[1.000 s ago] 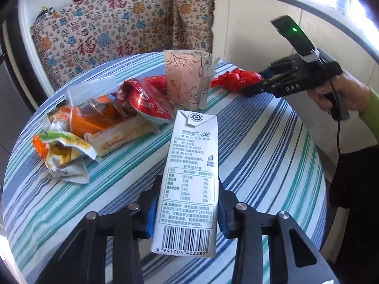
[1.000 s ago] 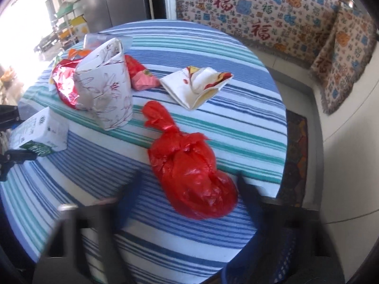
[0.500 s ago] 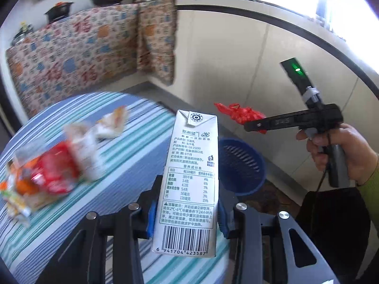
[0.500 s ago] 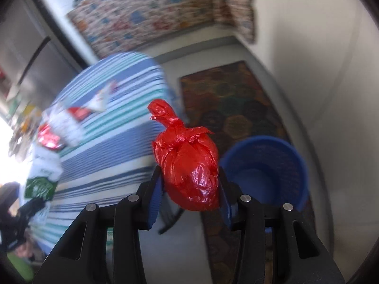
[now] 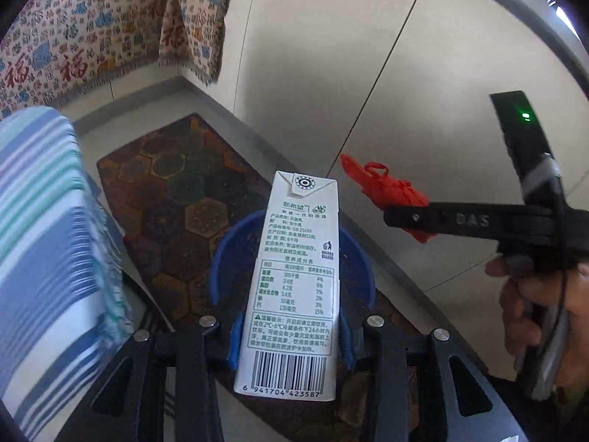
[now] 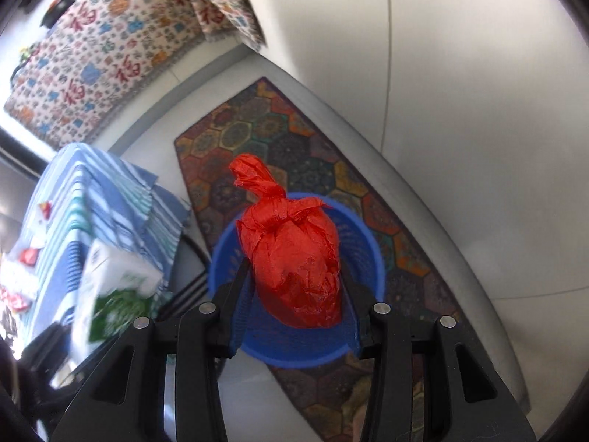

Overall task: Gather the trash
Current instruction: 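Carry both items over blue wastebasket and open both tools to drop them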

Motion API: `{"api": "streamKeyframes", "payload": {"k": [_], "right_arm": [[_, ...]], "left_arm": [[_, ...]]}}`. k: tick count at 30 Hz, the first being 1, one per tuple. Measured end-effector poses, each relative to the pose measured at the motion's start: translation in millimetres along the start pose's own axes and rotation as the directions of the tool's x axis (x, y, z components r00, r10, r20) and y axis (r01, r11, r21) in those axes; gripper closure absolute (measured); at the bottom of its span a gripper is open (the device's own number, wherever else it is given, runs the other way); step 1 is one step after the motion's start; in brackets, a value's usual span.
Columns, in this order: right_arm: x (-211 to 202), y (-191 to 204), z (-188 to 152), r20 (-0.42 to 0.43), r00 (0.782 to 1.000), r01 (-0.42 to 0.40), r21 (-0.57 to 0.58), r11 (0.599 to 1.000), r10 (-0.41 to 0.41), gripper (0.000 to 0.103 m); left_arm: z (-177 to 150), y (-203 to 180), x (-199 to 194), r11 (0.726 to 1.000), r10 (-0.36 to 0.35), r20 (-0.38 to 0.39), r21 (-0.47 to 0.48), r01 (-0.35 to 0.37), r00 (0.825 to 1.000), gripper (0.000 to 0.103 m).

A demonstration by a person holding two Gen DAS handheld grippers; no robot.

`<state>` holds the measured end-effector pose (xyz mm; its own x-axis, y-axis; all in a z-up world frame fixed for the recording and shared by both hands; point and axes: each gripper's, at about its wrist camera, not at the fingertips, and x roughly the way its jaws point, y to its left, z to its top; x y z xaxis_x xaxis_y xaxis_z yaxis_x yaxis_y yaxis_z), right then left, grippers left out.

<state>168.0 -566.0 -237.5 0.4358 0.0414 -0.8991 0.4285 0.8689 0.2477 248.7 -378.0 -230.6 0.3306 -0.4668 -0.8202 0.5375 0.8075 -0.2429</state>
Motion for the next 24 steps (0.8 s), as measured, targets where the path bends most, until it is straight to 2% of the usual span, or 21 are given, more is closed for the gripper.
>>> {"api": "streamKeyframes", "payload": {"k": [6,9,11,12,14,17,21,24], "right_arm": [[12.0,-26.9,3.3,-0.038,0.998,-0.045,0.086,0.995,0.048,0.059],[11.3,-29.1,6.4,-0.035,0.998,-0.057,0.098,0.994,0.061,0.056],[10.6,-30.0,7.7,-0.032,0.997,-0.067,0.105,0.992,0.071,0.053],[10.6,-29.4,8.6,-0.027,0.997,-0.075,0.111,0.991,0.078,0.045],[14.7,-28.4,11.7,-0.022,0.995,-0.09,0.117,0.989,0.093,0.035],[12.9,-24.7,14.1,-0.012,0.996,-0.089,0.126,0.988,0.091,0.035],[-8.8,-15.7,19.0,0.08,0.995,-0.057,0.086,0.995,0.051,0.034],[-36.3,-0.3,20.3,0.191,0.982,-0.014,0.021,1.0,0.01,0.031]], "left_arm": [[11.1,-5.7,36.9,1.0,-0.008,-0.031,-0.006,0.008,0.999,0.063],[9.5,-11.5,46.1,1.0,0.011,-0.029,0.01,-0.011,1.0,0.06],[10.0,-13.6,57.7,1.0,0.025,-0.041,0.009,-0.024,0.999,0.044],[10.7,-12.3,62.1,1.0,0.024,-0.04,-0.001,-0.024,0.999,0.037],[13.2,-7.8,69.0,1.0,0.009,-0.04,-0.026,-0.01,0.999,0.036],[21.2,-1.4,68.8,0.999,0.0,-0.043,-0.051,-0.002,0.999,0.036],[20.9,-4.0,36.4,1.0,0.017,0.065,-0.015,-0.016,0.998,0.036],[14.0,-8.4,-11.3,0.999,0.016,0.184,0.034,-0.023,0.983,0.036]]}}
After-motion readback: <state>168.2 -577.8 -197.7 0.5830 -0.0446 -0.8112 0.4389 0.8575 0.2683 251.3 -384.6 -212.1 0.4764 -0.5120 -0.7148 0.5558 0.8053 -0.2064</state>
